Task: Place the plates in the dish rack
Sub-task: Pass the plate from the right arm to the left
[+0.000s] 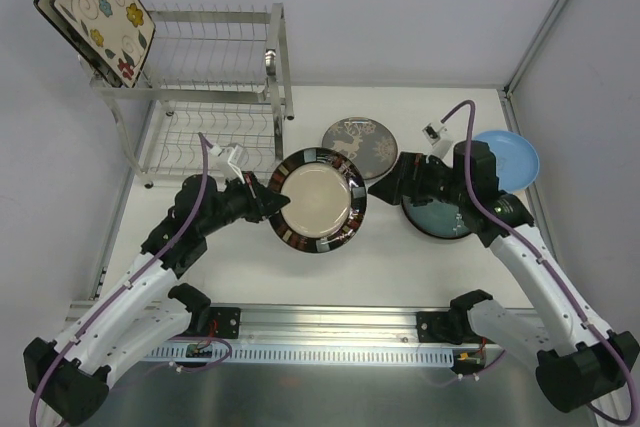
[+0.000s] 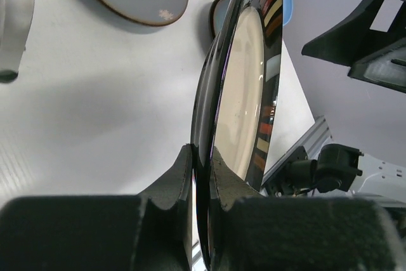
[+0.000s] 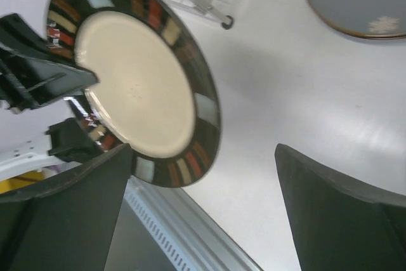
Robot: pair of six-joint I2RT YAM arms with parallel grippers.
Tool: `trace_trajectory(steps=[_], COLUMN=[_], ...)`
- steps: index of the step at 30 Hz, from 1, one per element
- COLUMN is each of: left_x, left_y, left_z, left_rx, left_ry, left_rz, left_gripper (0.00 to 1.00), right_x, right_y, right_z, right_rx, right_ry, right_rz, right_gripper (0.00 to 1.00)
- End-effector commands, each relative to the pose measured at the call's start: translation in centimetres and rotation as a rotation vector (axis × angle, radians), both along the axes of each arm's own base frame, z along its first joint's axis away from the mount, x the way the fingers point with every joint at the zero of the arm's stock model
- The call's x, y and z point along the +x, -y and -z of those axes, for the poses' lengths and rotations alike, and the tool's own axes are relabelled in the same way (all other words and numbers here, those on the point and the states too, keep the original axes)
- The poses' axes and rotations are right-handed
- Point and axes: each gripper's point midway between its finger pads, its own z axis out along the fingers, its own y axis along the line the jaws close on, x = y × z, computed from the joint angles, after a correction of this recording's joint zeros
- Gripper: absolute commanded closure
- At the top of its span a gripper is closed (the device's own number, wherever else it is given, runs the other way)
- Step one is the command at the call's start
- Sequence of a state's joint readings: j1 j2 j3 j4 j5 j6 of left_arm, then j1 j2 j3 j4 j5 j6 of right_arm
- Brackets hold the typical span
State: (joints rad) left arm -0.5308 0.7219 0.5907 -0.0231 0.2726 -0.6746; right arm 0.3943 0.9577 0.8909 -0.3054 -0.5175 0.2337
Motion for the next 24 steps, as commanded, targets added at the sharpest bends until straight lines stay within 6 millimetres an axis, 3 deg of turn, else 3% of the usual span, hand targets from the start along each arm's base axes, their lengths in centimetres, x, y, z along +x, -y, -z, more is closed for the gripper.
trace_trajectory(steps=[1,6,10,12,13,15,16,18,24], left_x=[-0.3,-0.4,-0.4,0.2,0.1,0.7,0.6,1.4,2.6], left_y=[1.0,1.1,1.1,1.1,0.8,0.9,0.6,0.6,-1.3], left_z=[-11.7,-15.6,-20.0,-21.1,-23.1,-24.3,-26.2,-27.3,-34.9], left_rx=[-0.129,-0.104,-0.128,-0.124,-0.135,-0.131,-0.144,-0.133,-0.136], left_ry=[0.374,0.480,0.553,0.573,0.609,0.627,0.664,0.685,0.843], left_rz=[0.084,0.108,0.108,0.092,0.076,0.064,0.052,0.025,-0.114], left_gripper=[1.00,1.00,1.00,1.00,1.00,1.00,1.00,1.00,1.00], right_x=[0.2,0.3,-0.1,-0.3,-0.2,-0.3,-0.1,-0.1,0.2], right_y=[3.5,7.5,9.3,9.8,10.0,10.3,10.9,11.1,10.4], right_z=[-1.4,-1.0,-1.0,-1.0,-0.9,-0.8,-0.6,-0.5,-0.3], right_rx=[-0.150,-0.284,-0.317,-0.319,-0.329,-0.355,-0.379,-0.374,-0.347], right_ry=[0.101,0.120,0.149,0.174,0.184,0.194,0.199,0.215,0.173], right_rz=[0.113,0.278,0.353,0.374,0.385,0.377,0.411,0.422,0.416], right_gripper=[0.01,0.01,0.00,0.01,0.00,0.01,0.00,0.00,0.01])
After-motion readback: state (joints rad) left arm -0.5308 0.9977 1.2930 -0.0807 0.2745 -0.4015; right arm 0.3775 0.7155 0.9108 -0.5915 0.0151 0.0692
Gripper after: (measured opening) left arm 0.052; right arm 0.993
